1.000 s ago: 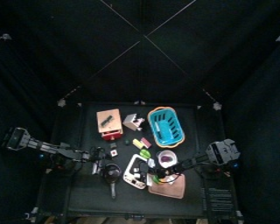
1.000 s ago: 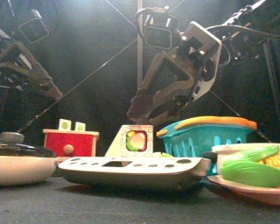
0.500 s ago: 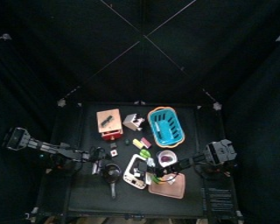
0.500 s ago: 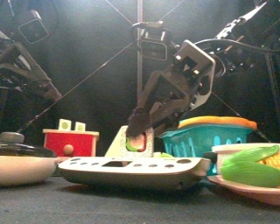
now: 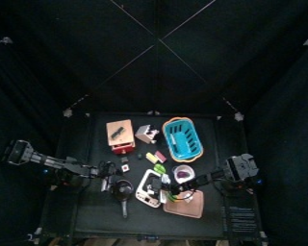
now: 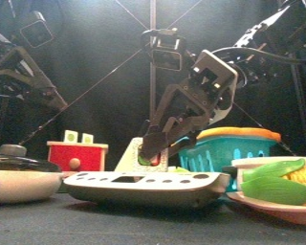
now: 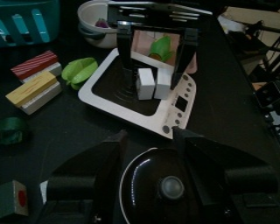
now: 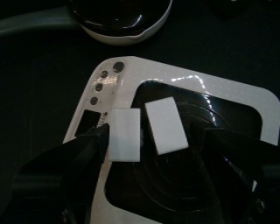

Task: Grab white sushi pieces off of stove

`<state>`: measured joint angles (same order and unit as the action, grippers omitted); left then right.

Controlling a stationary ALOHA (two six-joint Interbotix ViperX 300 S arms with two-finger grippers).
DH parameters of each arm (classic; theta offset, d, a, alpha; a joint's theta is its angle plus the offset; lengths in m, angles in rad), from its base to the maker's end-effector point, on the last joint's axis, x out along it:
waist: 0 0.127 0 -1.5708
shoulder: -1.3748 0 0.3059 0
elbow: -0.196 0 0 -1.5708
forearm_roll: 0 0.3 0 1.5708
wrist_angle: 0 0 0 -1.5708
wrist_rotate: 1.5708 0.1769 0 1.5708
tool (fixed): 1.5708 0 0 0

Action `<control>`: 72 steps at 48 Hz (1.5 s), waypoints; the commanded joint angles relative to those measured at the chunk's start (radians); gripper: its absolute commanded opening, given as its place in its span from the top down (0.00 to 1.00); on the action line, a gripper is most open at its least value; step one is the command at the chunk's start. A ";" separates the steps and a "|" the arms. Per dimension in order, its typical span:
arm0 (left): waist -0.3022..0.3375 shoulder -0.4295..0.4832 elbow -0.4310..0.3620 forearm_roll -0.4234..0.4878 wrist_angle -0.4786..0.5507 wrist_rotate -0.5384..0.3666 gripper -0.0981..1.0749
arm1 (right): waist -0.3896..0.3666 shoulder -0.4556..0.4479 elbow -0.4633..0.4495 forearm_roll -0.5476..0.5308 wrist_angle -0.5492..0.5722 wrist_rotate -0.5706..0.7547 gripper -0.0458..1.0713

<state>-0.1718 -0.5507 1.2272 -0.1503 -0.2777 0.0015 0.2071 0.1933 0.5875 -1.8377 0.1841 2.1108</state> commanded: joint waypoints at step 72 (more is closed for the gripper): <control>0.000 0.002 -0.006 0.000 -0.006 0.002 0.20 | -0.049 -0.009 -0.003 0.084 0.002 0.000 0.42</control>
<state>-0.1718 -0.5507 1.2303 -0.1503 -0.2792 0.0015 0.1749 0.2071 0.5906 -1.7763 0.1841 2.1108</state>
